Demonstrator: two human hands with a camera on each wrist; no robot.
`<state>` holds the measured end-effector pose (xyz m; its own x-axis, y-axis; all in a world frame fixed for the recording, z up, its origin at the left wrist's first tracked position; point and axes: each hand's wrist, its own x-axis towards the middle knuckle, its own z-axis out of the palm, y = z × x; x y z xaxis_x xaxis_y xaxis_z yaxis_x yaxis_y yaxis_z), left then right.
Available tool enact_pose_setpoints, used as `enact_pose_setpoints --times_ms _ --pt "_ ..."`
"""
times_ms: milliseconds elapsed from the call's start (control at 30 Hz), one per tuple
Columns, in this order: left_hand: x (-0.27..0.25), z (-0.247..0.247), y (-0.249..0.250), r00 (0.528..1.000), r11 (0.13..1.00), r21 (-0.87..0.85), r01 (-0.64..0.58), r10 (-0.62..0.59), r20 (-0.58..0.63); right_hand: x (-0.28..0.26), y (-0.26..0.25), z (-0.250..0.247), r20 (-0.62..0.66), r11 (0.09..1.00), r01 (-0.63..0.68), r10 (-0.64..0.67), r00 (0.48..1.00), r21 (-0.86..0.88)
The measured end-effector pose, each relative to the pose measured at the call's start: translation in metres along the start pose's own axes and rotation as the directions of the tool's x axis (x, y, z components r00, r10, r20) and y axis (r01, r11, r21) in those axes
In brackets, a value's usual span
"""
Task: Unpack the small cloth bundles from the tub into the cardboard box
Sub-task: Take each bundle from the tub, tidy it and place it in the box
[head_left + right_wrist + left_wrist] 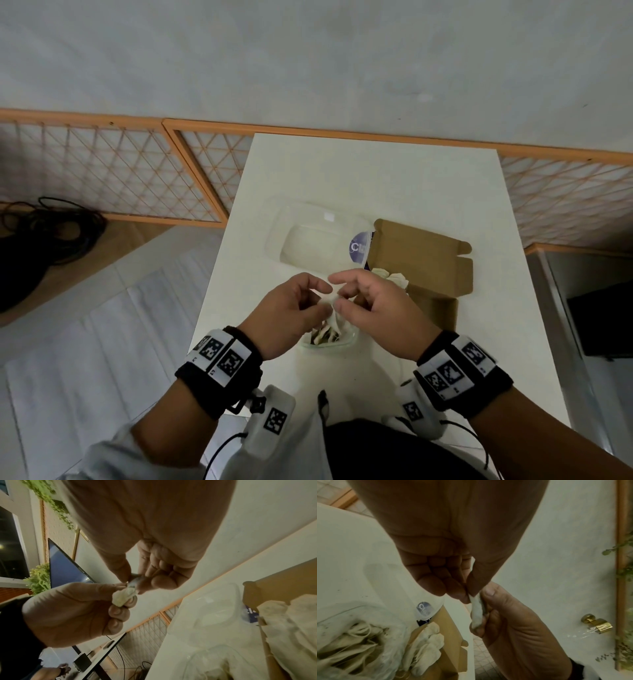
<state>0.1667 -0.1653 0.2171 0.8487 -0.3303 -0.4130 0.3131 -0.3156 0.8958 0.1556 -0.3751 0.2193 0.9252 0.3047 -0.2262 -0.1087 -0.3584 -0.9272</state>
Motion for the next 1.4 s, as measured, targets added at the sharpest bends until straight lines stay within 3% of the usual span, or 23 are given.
enact_pose_setpoints --times_ms 133,333,467,567,700,767,867,933,1033,1167,1300,1400 --pt "-0.004 -0.002 0.008 0.999 0.997 0.073 -0.029 0.031 -0.029 0.0 -0.002 -0.006 -0.038 0.999 0.05 -0.05 0.998 0.013" --pt "-0.004 0.002 0.023 0.988 0.994 -0.091 -0.055 0.042 -0.147 -0.005 0.001 -0.026 -0.197 0.962 0.015 0.041 0.979 0.271" --pt "-0.005 0.014 0.035 0.993 0.982 -0.18 -0.06 0.041 -0.106 -0.006 -0.002 -0.031 -0.194 0.907 0.001 0.089 0.977 0.421" --pt "-0.003 0.021 0.038 0.989 0.987 -0.099 -0.128 0.119 -0.087 -0.008 -0.003 -0.03 -0.154 0.903 0.004 0.068 0.986 0.429" --pt "0.004 0.023 0.034 0.964 0.975 -0.066 -0.21 0.195 -0.183 -0.007 -0.002 -0.025 -0.087 0.916 -0.034 0.074 0.993 0.399" --pt "0.005 0.019 0.034 0.958 0.976 -0.07 -0.207 0.188 -0.215 -0.003 0.007 -0.021 -0.069 0.944 -0.075 0.102 0.992 0.321" --pt "-0.001 0.009 0.03 0.949 0.979 -0.022 -0.205 0.193 -0.251 0.008 0.035 -0.011 -0.063 0.991 -0.105 0.1 0.993 -0.088" --pt "-0.007 0.002 0.026 0.942 0.982 -0.001 -0.186 0.178 -0.285 0.018 0.055 0.001 0.018 0.939 -0.107 0.119 0.993 -0.328" --pt "-0.016 -0.007 0.02 0.934 0.985 -0.055 -0.166 0.139 -0.329 0.032 0.08 0.022 0.135 0.828 -0.069 0.172 0.976 -0.557" --pt "-0.028 -0.016 0.01 0.923 0.985 -0.084 -0.149 0.108 -0.37 0.046 0.093 0.049 0.139 0.72 -0.059 0.213 0.967 -0.692" --pt "-0.038 -0.022 0.001 0.923 0.992 -0.07 -0.104 0.07 -0.379 0.057 0.095 0.069 0.018 0.594 -0.146 0.26 0.965 -0.791" --pt "-0.044 -0.022 -0.003 0.924 0.994 -0.063 -0.085 0.055 -0.379 0.068 0.097 0.077 -0.032 0.597 -0.196 0.274 0.961 -0.778"
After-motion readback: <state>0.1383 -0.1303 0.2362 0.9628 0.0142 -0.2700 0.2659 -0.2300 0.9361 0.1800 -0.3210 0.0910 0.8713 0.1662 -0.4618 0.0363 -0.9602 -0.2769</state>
